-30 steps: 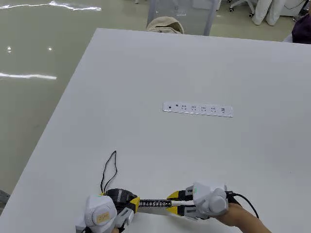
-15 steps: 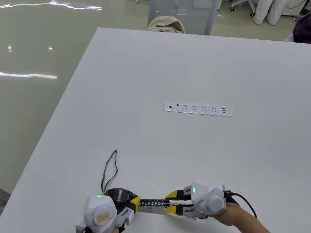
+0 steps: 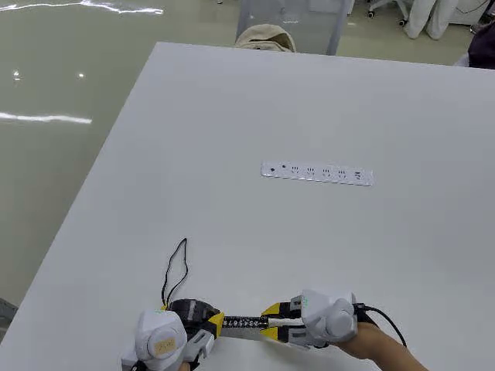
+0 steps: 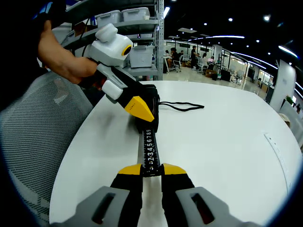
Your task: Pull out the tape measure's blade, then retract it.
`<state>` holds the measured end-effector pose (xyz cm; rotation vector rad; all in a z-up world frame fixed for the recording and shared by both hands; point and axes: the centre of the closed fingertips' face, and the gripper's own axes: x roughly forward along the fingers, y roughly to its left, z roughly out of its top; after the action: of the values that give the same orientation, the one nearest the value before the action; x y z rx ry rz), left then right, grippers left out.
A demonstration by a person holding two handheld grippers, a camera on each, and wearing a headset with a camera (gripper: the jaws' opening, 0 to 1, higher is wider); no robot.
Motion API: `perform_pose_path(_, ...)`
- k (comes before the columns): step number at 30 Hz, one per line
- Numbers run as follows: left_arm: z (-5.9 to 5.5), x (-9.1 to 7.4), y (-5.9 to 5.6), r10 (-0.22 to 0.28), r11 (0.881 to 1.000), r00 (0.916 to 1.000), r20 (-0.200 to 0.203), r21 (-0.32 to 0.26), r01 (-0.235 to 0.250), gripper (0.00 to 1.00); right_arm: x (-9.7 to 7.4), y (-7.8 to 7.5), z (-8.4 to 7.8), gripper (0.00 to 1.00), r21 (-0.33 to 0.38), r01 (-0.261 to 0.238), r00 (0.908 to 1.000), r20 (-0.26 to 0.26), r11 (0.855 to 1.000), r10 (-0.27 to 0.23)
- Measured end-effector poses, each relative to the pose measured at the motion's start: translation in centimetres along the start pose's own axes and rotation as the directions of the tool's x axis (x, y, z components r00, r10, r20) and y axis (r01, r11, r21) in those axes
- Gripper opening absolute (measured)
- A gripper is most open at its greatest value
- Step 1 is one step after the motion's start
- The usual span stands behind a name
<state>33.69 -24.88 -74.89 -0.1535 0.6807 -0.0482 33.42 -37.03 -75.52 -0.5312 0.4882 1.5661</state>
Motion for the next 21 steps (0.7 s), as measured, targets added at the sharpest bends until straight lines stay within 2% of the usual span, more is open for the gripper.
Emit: perform_pose_path(21, 0.02, -0.02, 0.03, -0.003, 1.0, 1.0, 0.003, -0.011, 0.003, 0.61, 0.84, -0.01, 0.29, 0.13, -0.002, -0.006, 1.0, 0.005, 1.0, 0.006)
